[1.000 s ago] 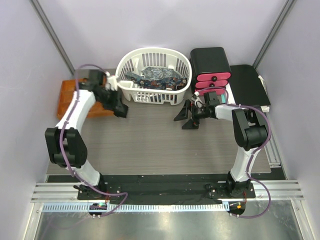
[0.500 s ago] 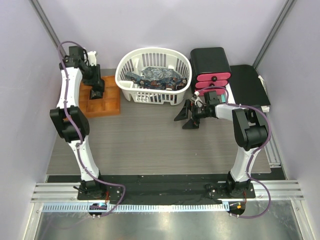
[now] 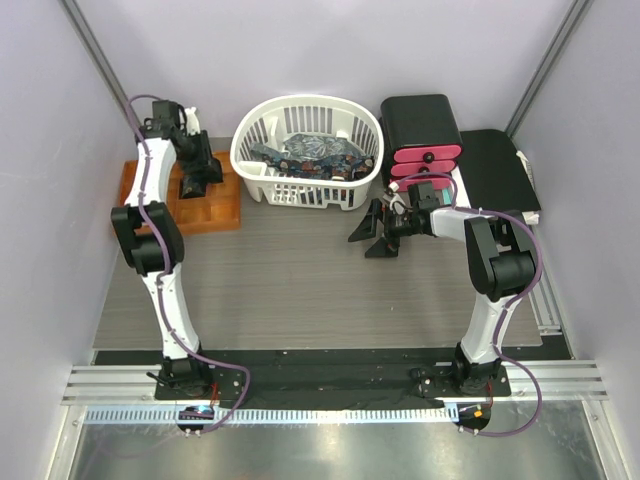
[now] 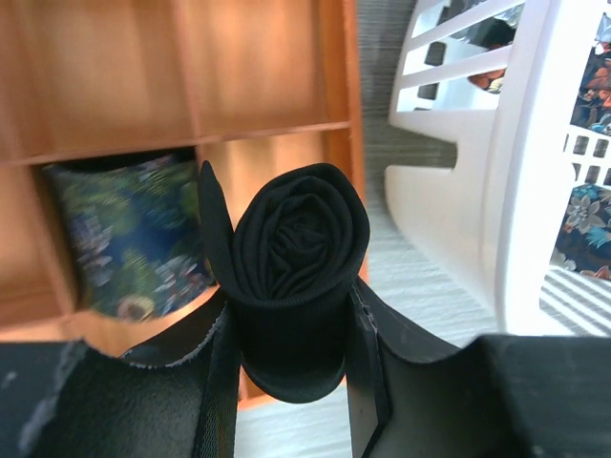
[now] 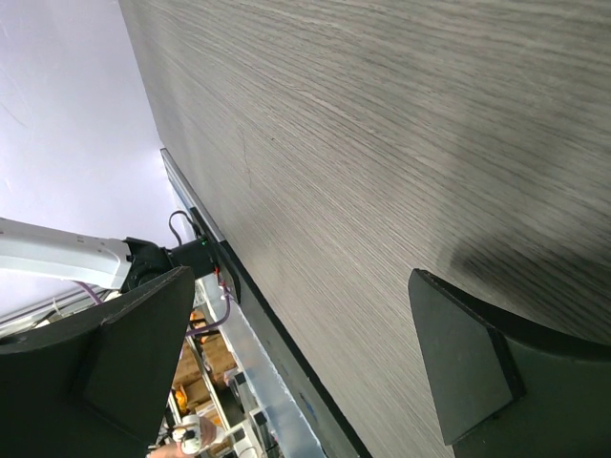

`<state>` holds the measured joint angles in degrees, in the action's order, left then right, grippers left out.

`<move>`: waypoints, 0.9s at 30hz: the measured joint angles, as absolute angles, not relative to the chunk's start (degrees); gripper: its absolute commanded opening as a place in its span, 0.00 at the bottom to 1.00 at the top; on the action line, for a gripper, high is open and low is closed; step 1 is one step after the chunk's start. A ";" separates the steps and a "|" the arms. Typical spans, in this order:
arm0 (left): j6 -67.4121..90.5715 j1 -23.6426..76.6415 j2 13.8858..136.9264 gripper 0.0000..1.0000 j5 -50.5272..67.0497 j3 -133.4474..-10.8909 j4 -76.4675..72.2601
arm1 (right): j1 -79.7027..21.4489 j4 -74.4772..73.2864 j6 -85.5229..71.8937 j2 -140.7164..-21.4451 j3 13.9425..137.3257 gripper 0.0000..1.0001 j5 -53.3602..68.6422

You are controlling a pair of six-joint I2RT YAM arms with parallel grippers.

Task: Roll the ties
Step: Place the tie in the storage box.

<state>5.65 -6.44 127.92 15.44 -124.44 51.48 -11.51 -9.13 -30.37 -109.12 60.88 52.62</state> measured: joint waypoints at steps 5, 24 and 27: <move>7.33 -5.19 130.52 0.00 16.12 -124.44 50.30 | -11.51 -9.13 -30.37 -109.12 60.88 1.00 52.60; 6.87 -4.40 138.23 0.21 10.46 -126.21 52.18 | -11.51 -9.13 -30.74 -109.12 60.88 1.00 52.12; 6.59 -4.05 138.34 0.31 9.78 -126.28 52.12 | -11.51 -9.13 -30.79 -109.12 60.88 1.00 52.07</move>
<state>6.59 -4.05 138.34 9.78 -126.28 52.12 -11.51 -9.13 -30.79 -109.12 60.88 52.07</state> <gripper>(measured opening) 0.395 0.996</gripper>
